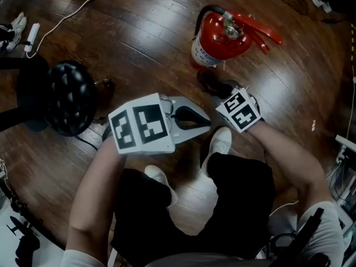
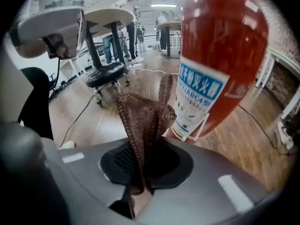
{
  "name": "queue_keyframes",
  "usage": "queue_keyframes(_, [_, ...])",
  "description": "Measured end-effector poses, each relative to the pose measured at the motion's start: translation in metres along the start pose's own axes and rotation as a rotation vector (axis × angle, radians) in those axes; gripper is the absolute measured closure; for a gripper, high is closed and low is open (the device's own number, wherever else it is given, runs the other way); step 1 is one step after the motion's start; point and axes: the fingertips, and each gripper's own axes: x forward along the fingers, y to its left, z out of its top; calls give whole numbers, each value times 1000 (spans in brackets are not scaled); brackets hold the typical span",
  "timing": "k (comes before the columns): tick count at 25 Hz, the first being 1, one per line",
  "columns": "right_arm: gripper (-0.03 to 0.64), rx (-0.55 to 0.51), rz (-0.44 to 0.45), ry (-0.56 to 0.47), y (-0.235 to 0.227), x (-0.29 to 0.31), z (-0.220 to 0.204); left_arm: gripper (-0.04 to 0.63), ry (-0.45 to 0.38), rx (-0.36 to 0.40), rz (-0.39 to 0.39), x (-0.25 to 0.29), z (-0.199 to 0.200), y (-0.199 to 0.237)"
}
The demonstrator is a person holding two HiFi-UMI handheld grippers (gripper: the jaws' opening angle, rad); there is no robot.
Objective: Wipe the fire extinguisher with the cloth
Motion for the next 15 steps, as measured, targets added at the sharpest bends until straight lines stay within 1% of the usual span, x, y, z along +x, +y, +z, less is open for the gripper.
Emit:
queue_keyframes(4, [561,31,-2,-7,23,-84,15,594,-39,-44,16,-21,40,-46])
queue_keyframes(8, [561,73,-12,-37,54,-180,43,594,-54,-69,21,-49,81,-109])
queue_keyframes(11, [561,121,-17,-76,93,-254,64,594,-44,-71,10,-70,108,-167])
queue_keyframes(15, [560,238,-28,-138,159,-350,87,594,-44,-57,-33,-101,148,-253])
